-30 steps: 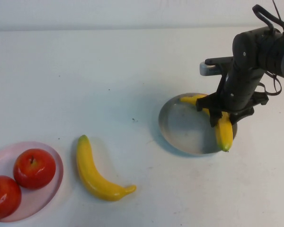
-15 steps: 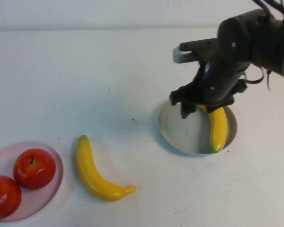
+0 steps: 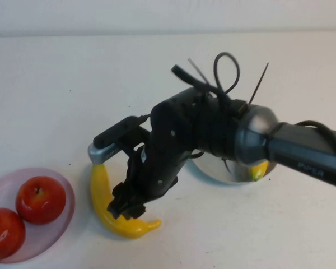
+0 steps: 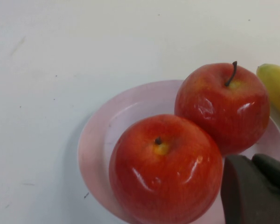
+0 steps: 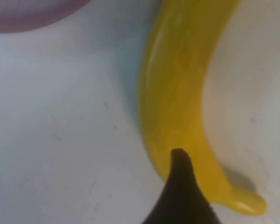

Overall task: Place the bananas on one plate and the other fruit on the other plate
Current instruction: Put another type of fruit in the right plate

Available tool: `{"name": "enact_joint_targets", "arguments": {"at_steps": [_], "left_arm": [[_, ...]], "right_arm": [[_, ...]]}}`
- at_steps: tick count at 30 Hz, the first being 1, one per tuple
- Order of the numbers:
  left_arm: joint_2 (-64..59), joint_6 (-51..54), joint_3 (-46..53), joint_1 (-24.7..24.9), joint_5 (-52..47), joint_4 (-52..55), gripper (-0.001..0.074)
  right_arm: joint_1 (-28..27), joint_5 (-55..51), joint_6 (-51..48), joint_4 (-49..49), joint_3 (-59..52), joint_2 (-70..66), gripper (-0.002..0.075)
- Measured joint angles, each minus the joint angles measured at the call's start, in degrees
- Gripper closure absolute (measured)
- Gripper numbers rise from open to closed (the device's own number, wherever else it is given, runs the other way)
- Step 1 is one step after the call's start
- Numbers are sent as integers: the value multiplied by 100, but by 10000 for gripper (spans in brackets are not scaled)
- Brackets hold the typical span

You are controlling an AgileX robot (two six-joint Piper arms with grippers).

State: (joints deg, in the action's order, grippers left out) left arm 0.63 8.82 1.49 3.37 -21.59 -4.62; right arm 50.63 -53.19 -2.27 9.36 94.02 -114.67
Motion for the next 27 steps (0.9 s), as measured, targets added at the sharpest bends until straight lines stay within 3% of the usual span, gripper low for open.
{"name": "enact_joint_targets", "arguments": {"at_steps": [9,22,27], "left_arm": [[0,0,0,0,0,0,731],[0,0,0,0,0,0,731],[0,0,0,0,0,0,731]], "right_arm": [[361,-225,-56,205,580,-437,289],[424,-487,-56,-77,754,-927,290],[424,-487,-56,-103,754,-988,353]]}}
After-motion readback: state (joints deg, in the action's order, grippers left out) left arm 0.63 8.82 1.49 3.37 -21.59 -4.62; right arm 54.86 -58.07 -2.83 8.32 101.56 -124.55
